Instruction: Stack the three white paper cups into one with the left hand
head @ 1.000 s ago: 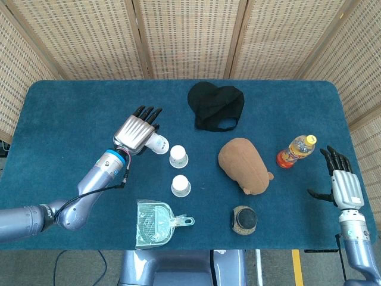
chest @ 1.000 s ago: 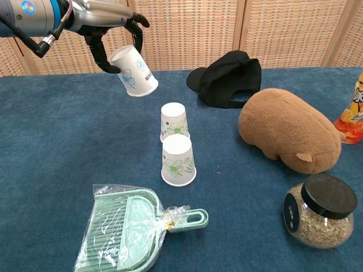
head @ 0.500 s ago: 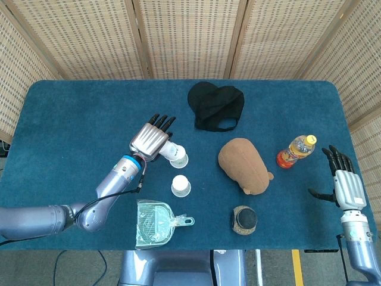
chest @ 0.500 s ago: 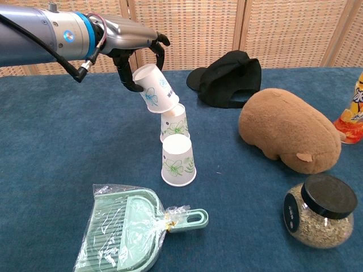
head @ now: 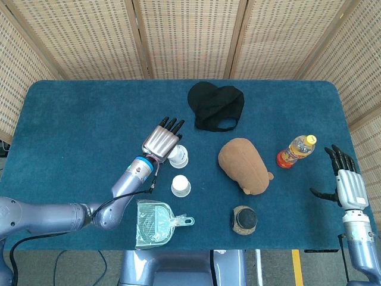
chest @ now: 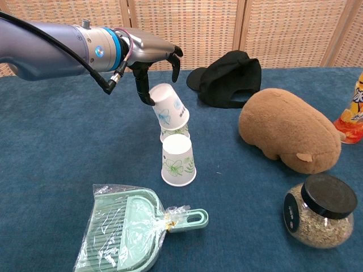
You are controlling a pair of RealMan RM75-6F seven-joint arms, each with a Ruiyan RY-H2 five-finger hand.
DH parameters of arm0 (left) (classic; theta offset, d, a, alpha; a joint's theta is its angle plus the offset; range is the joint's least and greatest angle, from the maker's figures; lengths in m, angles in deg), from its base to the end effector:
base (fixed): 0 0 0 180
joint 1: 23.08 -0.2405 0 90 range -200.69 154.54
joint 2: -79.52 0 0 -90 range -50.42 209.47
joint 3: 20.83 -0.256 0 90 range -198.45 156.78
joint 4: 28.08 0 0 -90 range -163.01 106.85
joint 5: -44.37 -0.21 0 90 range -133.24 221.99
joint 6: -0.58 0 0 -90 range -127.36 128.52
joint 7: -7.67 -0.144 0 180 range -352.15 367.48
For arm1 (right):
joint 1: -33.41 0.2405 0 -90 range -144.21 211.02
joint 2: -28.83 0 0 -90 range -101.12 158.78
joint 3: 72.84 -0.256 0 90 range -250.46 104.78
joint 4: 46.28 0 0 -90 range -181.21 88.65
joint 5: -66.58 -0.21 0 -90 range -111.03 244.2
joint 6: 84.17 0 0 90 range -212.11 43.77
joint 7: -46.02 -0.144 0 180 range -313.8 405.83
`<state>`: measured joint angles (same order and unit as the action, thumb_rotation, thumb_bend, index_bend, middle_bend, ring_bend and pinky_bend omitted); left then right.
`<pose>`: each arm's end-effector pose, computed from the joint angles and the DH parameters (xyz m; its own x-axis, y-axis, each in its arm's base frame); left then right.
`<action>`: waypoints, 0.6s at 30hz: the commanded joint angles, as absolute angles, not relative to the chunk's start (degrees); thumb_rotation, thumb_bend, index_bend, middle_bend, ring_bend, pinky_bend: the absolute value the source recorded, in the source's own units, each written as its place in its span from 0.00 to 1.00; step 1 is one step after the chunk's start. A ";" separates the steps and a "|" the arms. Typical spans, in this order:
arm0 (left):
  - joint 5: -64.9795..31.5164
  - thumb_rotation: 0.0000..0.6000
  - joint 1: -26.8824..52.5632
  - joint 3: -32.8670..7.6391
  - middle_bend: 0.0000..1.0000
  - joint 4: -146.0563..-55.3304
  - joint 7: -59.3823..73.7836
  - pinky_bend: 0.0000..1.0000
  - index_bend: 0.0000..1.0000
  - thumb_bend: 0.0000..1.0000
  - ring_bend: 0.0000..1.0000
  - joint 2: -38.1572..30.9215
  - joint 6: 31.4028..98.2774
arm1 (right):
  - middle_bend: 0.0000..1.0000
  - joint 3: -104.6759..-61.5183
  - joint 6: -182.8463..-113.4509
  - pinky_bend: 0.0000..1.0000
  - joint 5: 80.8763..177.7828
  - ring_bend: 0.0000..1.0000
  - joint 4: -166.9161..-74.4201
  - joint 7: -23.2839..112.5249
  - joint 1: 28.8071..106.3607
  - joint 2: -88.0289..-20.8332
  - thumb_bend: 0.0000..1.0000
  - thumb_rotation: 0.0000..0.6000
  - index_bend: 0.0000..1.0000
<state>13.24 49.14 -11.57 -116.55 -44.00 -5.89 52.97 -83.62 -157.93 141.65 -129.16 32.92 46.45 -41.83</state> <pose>-0.0163 0.3969 -0.0115 0.7841 0.1001 0.6125 0.5674 -0.5157 -0.6420 -0.3257 -0.2570 0.1447 0.1653 0.0168 0.9861 -0.9842 0.0674 0.1638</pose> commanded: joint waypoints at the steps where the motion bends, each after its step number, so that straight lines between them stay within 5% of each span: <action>1: 13.51 1.00 49.32 -11.83 0.00 -116.44 -43.94 0.03 0.16 0.17 0.00 -6.04 53.52 | 0.00 -83.63 -157.83 0.00 141.55 0.00 -129.16 32.99 46.45 -41.81 0.11 1.00 0.10; 6: 11.52 1.00 48.17 -11.54 0.00 -118.38 -41.33 0.03 0.12 0.17 0.00 -4.56 54.86 | 0.00 -83.51 -157.62 0.00 141.61 0.00 -129.09 33.25 46.55 -41.93 0.10 1.00 0.10; 18: -4.40 1.00 40.90 -13.27 0.00 -132.13 -30.58 0.04 0.24 0.18 0.00 4.45 57.43 | 0.00 -83.39 -157.21 0.00 141.46 0.00 -129.16 33.96 46.77 -42.20 0.11 1.00 0.10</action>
